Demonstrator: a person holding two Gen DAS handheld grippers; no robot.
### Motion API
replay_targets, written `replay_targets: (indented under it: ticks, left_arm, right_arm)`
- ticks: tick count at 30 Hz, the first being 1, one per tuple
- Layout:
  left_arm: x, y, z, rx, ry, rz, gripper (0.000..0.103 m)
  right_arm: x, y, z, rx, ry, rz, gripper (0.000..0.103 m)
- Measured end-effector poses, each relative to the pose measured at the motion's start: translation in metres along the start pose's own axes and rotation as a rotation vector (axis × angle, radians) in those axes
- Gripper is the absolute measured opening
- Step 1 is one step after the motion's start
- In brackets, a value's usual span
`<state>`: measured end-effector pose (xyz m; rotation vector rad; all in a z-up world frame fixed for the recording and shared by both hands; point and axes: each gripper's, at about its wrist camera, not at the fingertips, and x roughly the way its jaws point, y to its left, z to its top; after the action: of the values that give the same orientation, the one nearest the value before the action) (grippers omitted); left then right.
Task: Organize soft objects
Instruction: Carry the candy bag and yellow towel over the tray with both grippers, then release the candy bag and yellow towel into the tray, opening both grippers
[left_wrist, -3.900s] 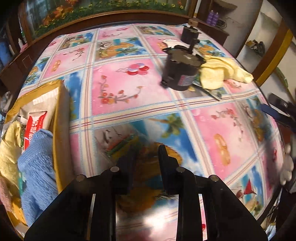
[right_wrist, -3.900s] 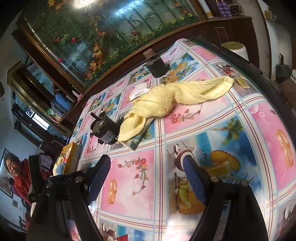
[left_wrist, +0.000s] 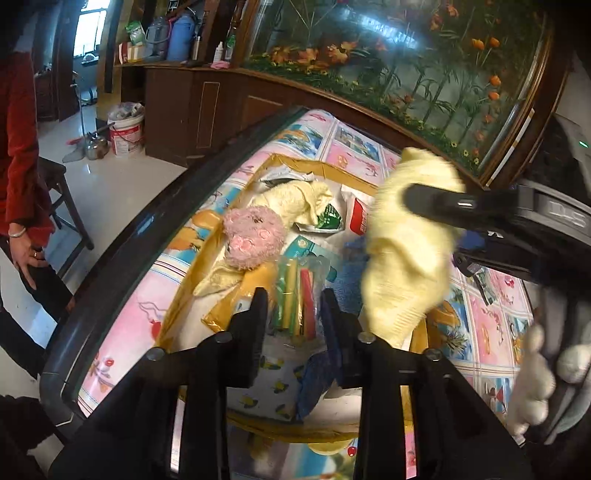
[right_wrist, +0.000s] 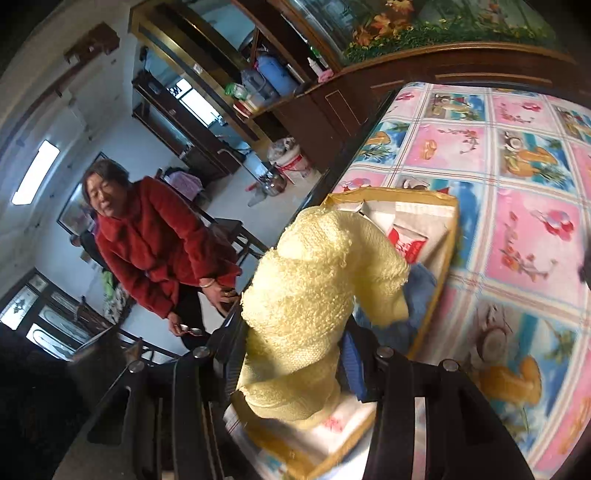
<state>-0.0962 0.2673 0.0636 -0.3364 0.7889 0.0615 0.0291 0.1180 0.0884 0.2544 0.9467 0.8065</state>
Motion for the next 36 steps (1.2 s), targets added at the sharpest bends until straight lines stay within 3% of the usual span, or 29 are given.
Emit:
replay_targets:
  ticks: [2,7,11,15,20,24,27,30,32,36]
  left_arm:
    - [-0.003,0.0,0.0,0.002,-0.013,0.029,0.045]
    - [-0.011,-0.009,-0.002,0.052,-0.057,0.128,0.047]
    - [-0.017,-0.013,-0.002,0.065,-0.088,0.191,0.059]
    - [-0.021,-0.016,-0.003,0.078,-0.104,0.202,0.059]
    - [-0.023,-0.022,-0.004,0.087,-0.103,0.214,0.059]
    - [-0.027,-0.03,-0.006,0.102,-0.108,0.236,0.059]
    - [-0.033,-0.035,-0.008,0.106,-0.115,0.254,0.059]
    - [-0.043,-0.036,-0.01,0.104,-0.138,0.269,0.059]
    - [-0.043,-0.036,-0.009,0.109,-0.132,0.296,0.059]
    - [-0.049,-0.044,-0.01,0.106,-0.143,0.312,0.059]
  right_arm:
    - [0.016,0.001,0.002,-0.013,0.021,-0.035,0.047]
    - [0.054,0.003,0.005,-0.052,0.074,-0.113,0.052]
    - [0.073,0.002,0.004,-0.07,0.116,-0.14,0.054]
    - [0.049,0.006,0.005,-0.068,0.045,-0.102,0.064]
    - [0.01,0.014,0.006,-0.067,-0.054,-0.078,0.066]
    - [-0.007,0.019,-0.001,-0.073,-0.077,-0.085,0.067]
    - [-0.019,0.049,0.008,-0.148,-0.077,-0.049,0.067]
    - [-0.053,0.095,0.017,-0.266,-0.136,0.068,0.068]
    - [-0.074,0.114,0.012,-0.342,-0.171,0.121,0.085]
    - [-0.088,0.104,-0.016,-0.338,-0.184,0.123,0.085]
